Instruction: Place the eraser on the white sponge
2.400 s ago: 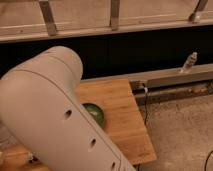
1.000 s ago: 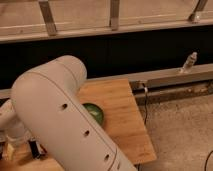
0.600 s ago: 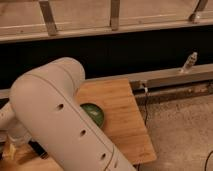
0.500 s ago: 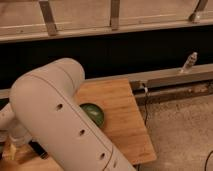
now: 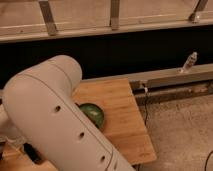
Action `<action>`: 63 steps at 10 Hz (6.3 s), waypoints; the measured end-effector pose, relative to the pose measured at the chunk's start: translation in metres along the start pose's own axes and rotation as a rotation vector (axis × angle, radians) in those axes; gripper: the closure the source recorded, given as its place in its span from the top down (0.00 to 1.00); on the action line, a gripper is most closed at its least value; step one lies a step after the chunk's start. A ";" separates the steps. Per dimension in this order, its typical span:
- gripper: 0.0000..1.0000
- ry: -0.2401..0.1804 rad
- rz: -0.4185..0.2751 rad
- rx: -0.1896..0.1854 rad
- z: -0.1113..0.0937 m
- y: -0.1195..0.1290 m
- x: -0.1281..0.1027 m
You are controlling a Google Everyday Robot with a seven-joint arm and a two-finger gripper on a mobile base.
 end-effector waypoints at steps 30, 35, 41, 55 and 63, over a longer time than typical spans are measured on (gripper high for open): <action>0.00 -0.054 -0.053 0.315 -0.167 -0.217 -0.034; 0.00 -0.030 -0.066 0.349 -0.163 -0.268 -0.047; 0.00 -0.115 -0.131 0.229 -0.117 -0.296 -0.078; 0.52 0.015 -0.072 0.161 -0.073 -0.311 -0.059; 0.80 0.008 -0.084 0.149 -0.078 -0.304 -0.056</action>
